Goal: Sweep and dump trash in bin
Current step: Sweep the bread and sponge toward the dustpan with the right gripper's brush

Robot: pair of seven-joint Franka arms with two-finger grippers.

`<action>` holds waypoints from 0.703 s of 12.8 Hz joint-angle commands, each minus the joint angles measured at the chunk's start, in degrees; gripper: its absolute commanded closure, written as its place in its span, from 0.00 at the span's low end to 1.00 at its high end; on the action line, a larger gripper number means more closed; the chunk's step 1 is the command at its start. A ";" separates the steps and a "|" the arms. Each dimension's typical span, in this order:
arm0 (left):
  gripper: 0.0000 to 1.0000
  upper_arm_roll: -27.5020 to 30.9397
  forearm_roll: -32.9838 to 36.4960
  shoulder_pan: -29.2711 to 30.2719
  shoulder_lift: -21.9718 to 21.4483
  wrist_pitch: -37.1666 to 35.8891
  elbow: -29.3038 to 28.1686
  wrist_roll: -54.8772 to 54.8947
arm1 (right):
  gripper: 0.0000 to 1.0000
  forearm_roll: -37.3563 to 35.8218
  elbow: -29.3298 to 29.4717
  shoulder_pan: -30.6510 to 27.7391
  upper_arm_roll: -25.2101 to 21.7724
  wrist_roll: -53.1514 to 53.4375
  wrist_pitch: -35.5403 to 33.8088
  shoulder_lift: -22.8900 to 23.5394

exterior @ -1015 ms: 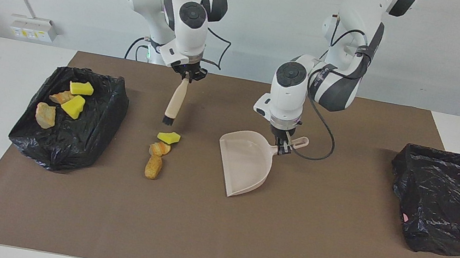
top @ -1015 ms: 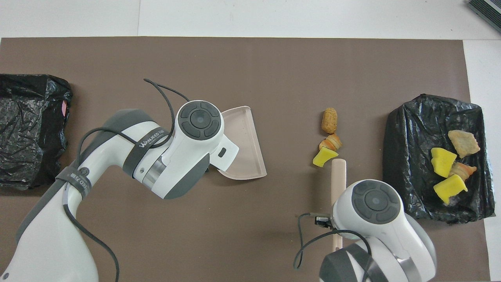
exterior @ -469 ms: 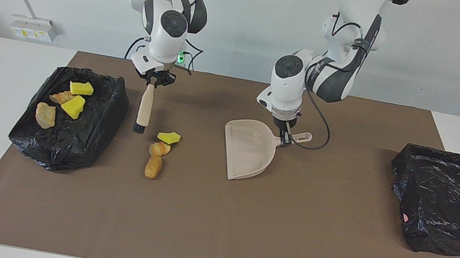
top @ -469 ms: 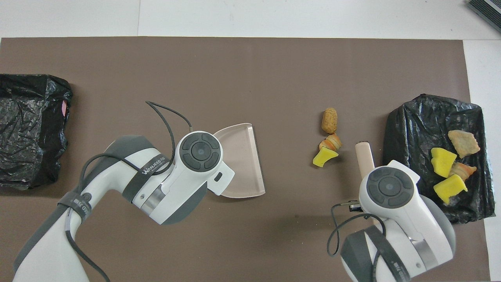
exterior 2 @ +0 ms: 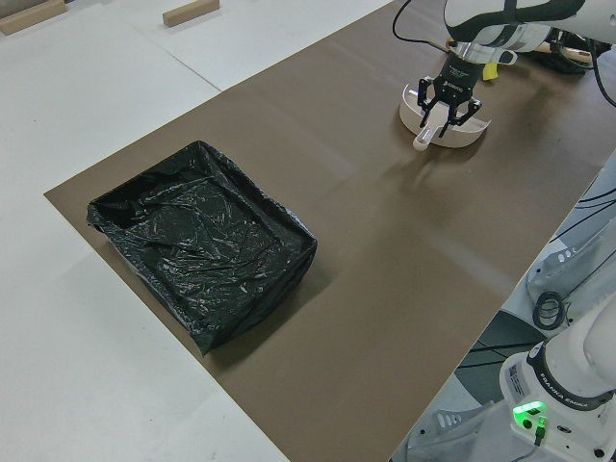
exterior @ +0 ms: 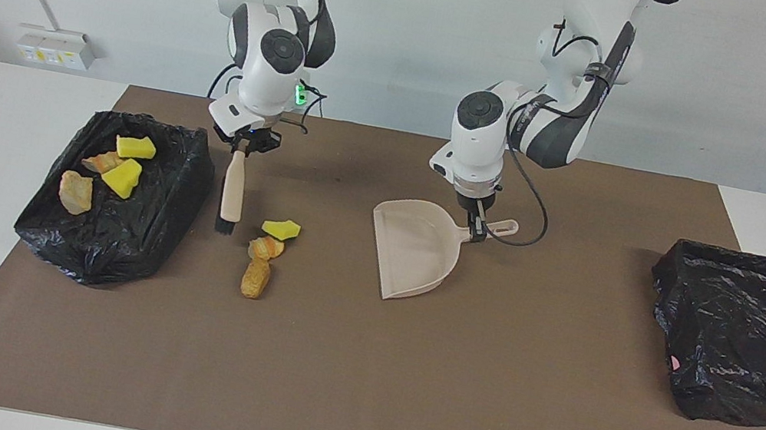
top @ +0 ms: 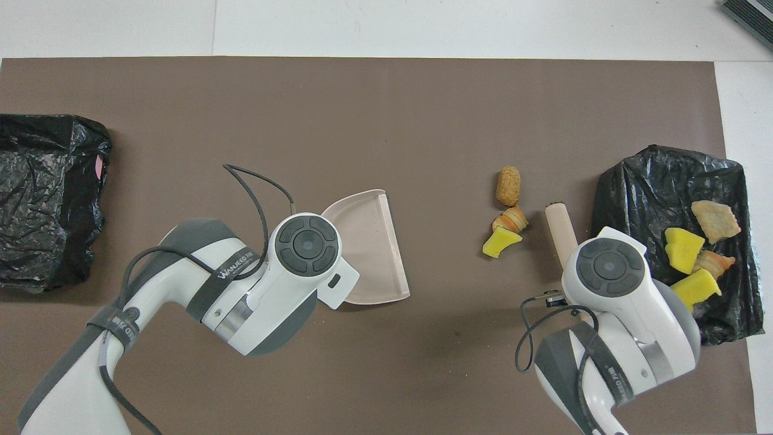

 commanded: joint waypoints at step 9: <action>0.93 0.42 0.56 0.37 -2.07 2.96 -4.09 -3.52 | 1.00 18.86 4.32 5.97 0.82 -4.15 0.41 3.46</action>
